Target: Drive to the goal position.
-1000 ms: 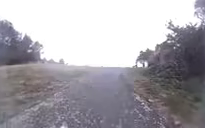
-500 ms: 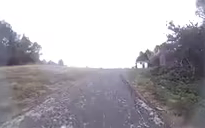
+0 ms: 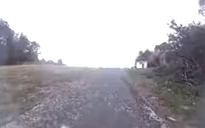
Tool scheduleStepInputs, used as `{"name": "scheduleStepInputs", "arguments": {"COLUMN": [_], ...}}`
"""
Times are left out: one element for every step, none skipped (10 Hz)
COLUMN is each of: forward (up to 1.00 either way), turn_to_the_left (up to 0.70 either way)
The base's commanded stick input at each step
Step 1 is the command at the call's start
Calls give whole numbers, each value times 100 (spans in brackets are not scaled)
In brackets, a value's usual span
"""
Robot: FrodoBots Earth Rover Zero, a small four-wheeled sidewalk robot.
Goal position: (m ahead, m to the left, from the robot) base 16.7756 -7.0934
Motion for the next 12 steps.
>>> {"name": "scheduleStepInputs", "arguments": {"forward": [70, 70, 70, 70, 70, 70, 70, 70, 70, 70, 70, 70], "turn_to_the_left": [-1, -6, -11, -13, -13, -13, -13, -13, -13, -13, 0, 0]}}
